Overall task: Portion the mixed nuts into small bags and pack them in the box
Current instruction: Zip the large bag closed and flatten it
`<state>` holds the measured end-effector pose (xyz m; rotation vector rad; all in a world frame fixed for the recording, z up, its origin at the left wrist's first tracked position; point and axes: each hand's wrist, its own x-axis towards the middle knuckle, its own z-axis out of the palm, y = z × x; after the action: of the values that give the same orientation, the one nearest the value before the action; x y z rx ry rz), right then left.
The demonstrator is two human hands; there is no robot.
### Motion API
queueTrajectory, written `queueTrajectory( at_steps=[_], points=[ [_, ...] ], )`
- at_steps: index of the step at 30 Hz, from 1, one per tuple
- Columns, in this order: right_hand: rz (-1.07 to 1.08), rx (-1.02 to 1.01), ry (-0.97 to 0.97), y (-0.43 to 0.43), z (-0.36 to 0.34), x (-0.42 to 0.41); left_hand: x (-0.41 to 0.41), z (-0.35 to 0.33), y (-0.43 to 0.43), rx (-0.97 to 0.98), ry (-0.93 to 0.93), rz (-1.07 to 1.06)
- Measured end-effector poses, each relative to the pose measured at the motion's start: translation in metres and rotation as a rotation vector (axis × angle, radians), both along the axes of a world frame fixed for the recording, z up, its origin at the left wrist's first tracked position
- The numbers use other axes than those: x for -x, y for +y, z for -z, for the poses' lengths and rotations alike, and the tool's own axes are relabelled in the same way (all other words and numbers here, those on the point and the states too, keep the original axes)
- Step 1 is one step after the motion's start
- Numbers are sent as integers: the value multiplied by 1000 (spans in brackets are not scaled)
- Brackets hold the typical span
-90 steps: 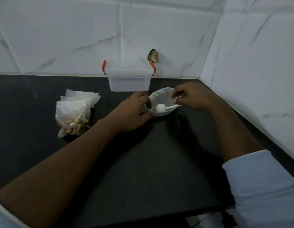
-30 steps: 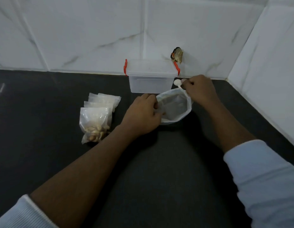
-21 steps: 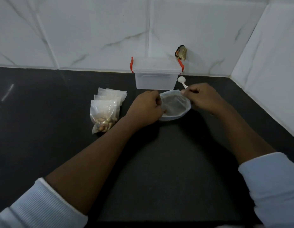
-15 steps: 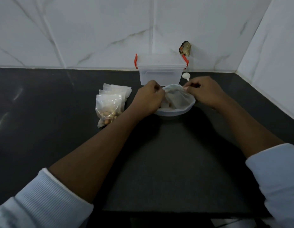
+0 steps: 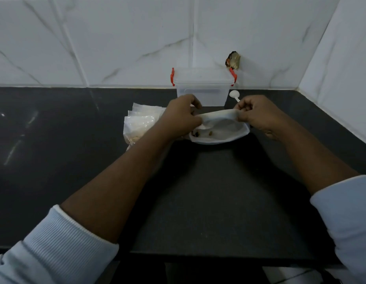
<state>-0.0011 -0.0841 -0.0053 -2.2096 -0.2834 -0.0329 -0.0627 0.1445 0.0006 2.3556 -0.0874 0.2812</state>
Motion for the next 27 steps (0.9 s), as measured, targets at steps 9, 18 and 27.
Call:
queueTrajectory(
  at_steps=[9,18,27],
  points=[
    [93,264,-80,1,-7,6,-3,-1,-8,333,227,-165],
    [-94,-375,430,-9,-15,5,-2,-3,-4,858,553,-79],
    [157,-29,81,-12,-6,-2,1,4,-4,190,30,-279]
  ],
)
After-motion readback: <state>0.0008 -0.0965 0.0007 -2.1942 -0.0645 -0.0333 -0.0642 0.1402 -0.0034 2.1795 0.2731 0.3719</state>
